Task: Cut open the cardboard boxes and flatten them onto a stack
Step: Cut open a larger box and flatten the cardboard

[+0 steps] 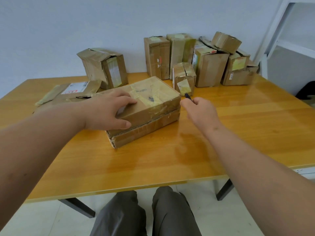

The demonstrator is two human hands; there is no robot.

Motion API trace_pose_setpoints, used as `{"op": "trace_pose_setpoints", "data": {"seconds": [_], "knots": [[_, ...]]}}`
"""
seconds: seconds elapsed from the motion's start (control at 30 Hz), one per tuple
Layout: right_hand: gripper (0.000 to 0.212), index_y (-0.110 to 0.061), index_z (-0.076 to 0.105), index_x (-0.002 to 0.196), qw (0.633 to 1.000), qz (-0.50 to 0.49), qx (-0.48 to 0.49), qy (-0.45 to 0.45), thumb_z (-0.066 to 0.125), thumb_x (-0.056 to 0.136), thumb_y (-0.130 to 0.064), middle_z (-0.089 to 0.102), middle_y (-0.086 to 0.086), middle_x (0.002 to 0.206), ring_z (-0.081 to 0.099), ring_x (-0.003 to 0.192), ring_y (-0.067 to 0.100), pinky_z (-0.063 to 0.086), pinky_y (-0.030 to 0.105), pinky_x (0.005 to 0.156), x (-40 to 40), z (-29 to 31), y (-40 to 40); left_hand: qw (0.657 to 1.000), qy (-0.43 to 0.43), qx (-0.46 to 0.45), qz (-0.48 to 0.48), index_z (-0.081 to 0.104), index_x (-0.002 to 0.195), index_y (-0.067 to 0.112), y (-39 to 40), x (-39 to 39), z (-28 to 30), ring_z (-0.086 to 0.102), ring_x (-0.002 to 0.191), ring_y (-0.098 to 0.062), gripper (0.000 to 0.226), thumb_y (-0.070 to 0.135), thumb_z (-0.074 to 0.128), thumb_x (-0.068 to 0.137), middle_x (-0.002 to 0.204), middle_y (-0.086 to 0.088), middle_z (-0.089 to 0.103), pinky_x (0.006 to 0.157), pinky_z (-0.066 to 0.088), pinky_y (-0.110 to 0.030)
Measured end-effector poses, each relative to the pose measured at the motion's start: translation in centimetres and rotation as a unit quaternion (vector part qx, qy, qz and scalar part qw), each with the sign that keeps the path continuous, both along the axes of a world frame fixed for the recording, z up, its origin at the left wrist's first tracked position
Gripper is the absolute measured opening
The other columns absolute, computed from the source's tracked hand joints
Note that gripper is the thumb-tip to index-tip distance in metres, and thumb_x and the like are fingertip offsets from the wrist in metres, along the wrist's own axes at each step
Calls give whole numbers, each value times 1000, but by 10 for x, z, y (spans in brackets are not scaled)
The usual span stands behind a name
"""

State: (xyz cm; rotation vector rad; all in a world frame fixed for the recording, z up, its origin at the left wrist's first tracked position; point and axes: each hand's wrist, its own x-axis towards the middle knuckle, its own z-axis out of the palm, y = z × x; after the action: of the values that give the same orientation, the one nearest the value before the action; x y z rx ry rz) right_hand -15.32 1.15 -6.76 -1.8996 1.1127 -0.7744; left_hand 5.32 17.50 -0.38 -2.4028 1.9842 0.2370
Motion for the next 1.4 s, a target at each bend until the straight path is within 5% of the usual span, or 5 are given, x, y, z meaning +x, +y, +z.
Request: {"op": "trace_pose_setpoints", "data": {"seconds": [0.23,0.5,0.63,1.2,1.4], "knots": [[30,-21,51,110,972,9,231,-48,67,88,-31,67,14,96,34,45,12,27,24,38,20,-10,17,997,-60,-38,1,28,150,33,3,-8,-10,41,129,-17,85,51,71,80,151,13,26,102,40,-34],[34,-27,50,117,934,-15,331,-132,66,90,-41,67,18,101,25,42,10,24,21,40,26,-19,21,998,-50,-36,4,30,151,32,2,-8,-8,40,131,-14,69,54,56,91,152,15,27,106,37,-32],[19,-24,53,100,936,-28,331,-121,67,90,-31,61,14,99,26,47,11,23,23,42,28,-17,18,998,-45,-30,5,30,151,31,0,-9,-7,39,133,-14,66,53,53,93,152,15,27,109,36,-34],[27,-20,46,108,964,-57,250,-72,55,83,-25,61,20,112,35,59,18,30,28,45,44,-19,17,999,-37,-14,8,27,153,32,0,-9,-4,38,134,-14,65,50,50,95,154,16,25,111,33,-34],[31,-19,34,120,988,-26,127,-87,48,93,-22,50,4,86,43,66,16,34,33,55,15,-8,26,1000,-14,-9,9,30,152,36,0,2,-1,39,133,-12,63,50,53,94,154,19,27,109,34,-32]]}}
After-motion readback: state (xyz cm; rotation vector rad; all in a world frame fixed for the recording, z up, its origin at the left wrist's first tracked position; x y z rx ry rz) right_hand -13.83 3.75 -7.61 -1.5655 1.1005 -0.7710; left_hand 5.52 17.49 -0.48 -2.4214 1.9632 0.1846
